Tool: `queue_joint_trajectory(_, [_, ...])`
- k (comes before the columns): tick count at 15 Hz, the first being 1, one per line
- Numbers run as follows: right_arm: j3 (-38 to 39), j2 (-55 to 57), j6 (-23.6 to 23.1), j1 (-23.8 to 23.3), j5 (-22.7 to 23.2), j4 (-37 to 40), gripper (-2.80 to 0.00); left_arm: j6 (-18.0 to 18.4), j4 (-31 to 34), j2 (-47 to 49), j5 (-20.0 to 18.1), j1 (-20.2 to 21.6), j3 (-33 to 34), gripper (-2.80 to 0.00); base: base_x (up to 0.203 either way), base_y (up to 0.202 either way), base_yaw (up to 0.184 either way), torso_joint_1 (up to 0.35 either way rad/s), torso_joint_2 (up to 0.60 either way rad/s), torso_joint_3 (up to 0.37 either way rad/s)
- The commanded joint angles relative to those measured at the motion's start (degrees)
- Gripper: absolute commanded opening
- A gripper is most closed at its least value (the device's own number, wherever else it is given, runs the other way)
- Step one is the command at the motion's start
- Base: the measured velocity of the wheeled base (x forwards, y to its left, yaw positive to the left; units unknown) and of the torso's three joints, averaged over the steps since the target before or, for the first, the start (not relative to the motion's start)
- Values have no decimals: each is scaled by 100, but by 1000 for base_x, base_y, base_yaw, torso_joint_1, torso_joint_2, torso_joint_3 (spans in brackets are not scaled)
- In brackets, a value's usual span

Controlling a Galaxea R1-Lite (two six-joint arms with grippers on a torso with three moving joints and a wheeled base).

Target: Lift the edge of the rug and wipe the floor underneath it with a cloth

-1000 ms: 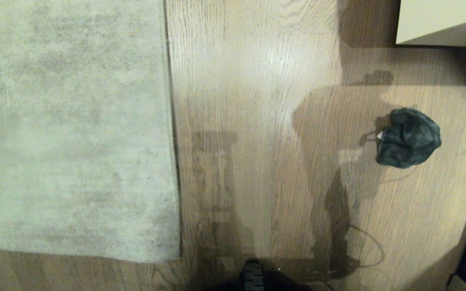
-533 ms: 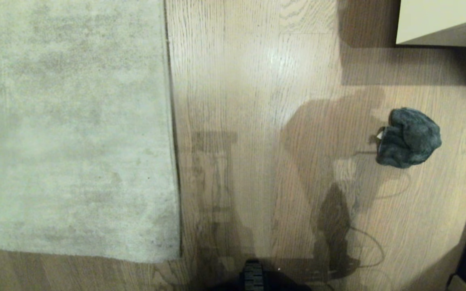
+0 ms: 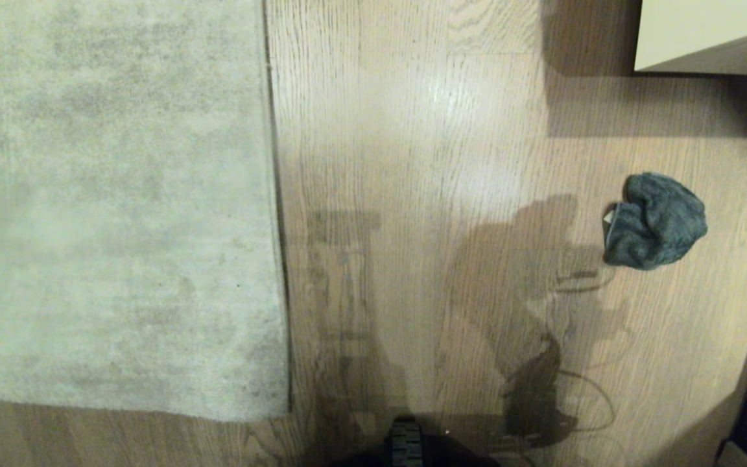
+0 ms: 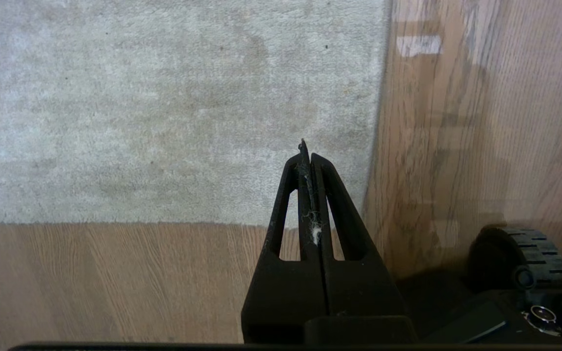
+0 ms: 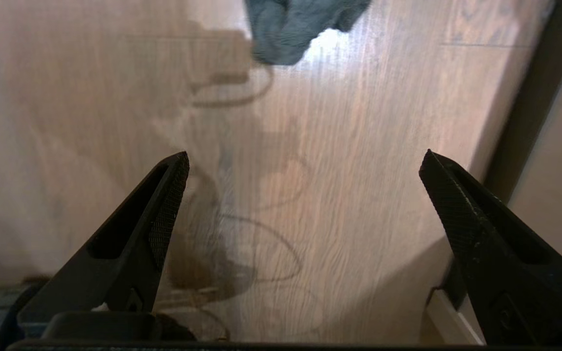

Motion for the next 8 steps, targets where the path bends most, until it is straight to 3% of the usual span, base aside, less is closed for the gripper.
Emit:
queue_joint_trajectory(1, [157,-395,-16,234,-9,-69,0,0,-1,-2,1,-2,0,-280,0,0,0,0,0,0])
queue_joint_trajectory(2, [175,-422,-25,310,-9,-66,-280,-3,-1,-2,1,-2,0,-280,0,0,0,0,0,0])
queue_joint_trajectory(8, [311,-750,-36,352,0,135,-280,5,-1,-2,1,-1,0,-280,0,0,0,0,0,0])
